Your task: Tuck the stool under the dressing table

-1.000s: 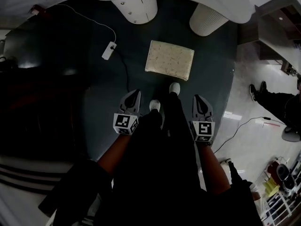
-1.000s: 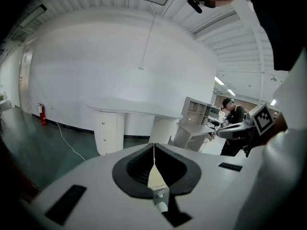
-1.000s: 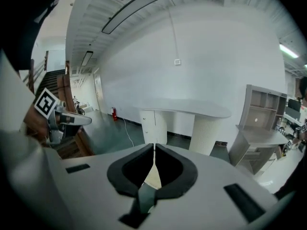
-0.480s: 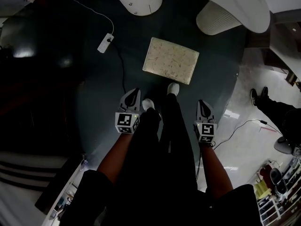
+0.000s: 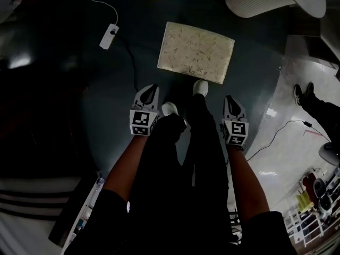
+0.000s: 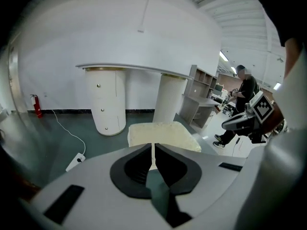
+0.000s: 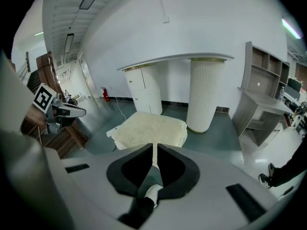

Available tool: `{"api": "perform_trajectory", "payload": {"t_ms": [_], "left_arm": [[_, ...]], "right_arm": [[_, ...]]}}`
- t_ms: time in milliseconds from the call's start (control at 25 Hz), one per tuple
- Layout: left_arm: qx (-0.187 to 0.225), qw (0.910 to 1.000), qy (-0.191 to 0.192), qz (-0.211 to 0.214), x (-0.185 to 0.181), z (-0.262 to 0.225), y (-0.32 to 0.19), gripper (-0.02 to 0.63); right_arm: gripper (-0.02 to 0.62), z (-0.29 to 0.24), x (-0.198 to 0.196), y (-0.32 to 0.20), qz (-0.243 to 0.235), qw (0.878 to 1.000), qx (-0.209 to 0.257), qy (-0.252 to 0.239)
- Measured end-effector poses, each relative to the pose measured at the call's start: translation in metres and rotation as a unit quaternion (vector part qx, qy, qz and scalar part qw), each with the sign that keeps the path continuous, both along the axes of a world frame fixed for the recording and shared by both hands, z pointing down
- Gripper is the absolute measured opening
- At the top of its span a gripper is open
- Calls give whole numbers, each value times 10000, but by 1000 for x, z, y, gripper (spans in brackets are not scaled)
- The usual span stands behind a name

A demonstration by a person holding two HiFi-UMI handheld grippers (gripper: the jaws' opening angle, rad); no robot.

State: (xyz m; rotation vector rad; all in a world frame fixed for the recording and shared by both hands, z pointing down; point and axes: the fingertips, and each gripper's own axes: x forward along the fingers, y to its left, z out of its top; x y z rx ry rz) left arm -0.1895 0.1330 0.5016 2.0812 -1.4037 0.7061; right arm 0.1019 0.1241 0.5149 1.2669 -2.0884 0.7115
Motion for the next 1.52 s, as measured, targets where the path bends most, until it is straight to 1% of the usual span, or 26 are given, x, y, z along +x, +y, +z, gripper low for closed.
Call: {"api": "perform_trajectory", "payload": {"t_ms": [80, 280, 400, 480, 520, 560, 600, 640, 720, 760, 880, 960, 1040, 1160, 1240, 1360, 1440, 1480, 1520], "left_arm": [[-83, 9999, -63, 78, -8, 30, -3, 18], [-100, 9997, -94, 185, -18, 84, -20, 18], [-344, 9992, -198, 76, -21, 120, -28, 18], [-464, 9986, -254, 78, -21, 139, -32, 18], [-525, 9982, -290, 93, -21, 147, -30, 18], [-596, 9976, -329, 86, -22, 154, -26, 20], [-654, 9972, -348, 43, -23, 159, -24, 22], [-693, 9970, -331, -23, -24, 165, -26, 31], [-758, 9968, -252, -94, -21, 174, -34, 110], [-793, 9965, -253, -70, -19, 179, -37, 132], [-896, 9946, -505, 119, -14, 188, -39, 137], [-916, 9939, -593, 183, -13, 191, -39, 141], [-886, 9944, -563, 103, -15, 190, -40, 166], [-968, 9937, -542, -135, -21, 192, -33, 167], [-1085, 9924, -551, -193, -26, 197, -30, 167], [-1184, 9913, -582, -14, -25, 205, -33, 167], [-1287, 9898, -595, 112, -23, 209, -34, 162], [-1319, 9896, -563, 126, -21, 210, -34, 149], [-1318, 9898, -532, 117, -20, 210, -34, 149]], "right_arm": [[40, 27, 6, -6, -7, 10000, -1, 35], [40, 86, 23, -16, -39, 9999, -70, 61], [41, 118, 26, -19, -98, 9998, -151, 60], [42, 136, 25, -18, 32, 9996, -284, -87], [58, 143, 24, -16, 81, 9991, -366, -179], [101, 148, 21, -11, 66, 9986, -448, -259], [125, 151, 18, -8, -2, 9982, -512, -316], [137, 154, 14, -7, -102, 9979, -546, -335], [143, 160, 7, -7, -318, 9975, -575, -256], [151, 163, 5, -7, -390, 9973, -597, -195], [155, 172, 5, -10, -417, 9969, -666, -63], [155, 175, 5, -13, -423, 9968, -682, 2], [155, 178, 1, -15, -463, 9965, -692, 73], [155, 178, -1, -16, -483, 9962, -713, 133], [155, 178, -1, -15, -530, 9958, -737, 139], [155, 179, -3, -16, -545, 9951, -807, 146], [155, 181, -2, -18, -587, 9943, -829, 312], [161, 182, -2, -19, -608, 9938, -826, 434], [161, 182, 0, -21, -578, 9936, -816, 525]]}}
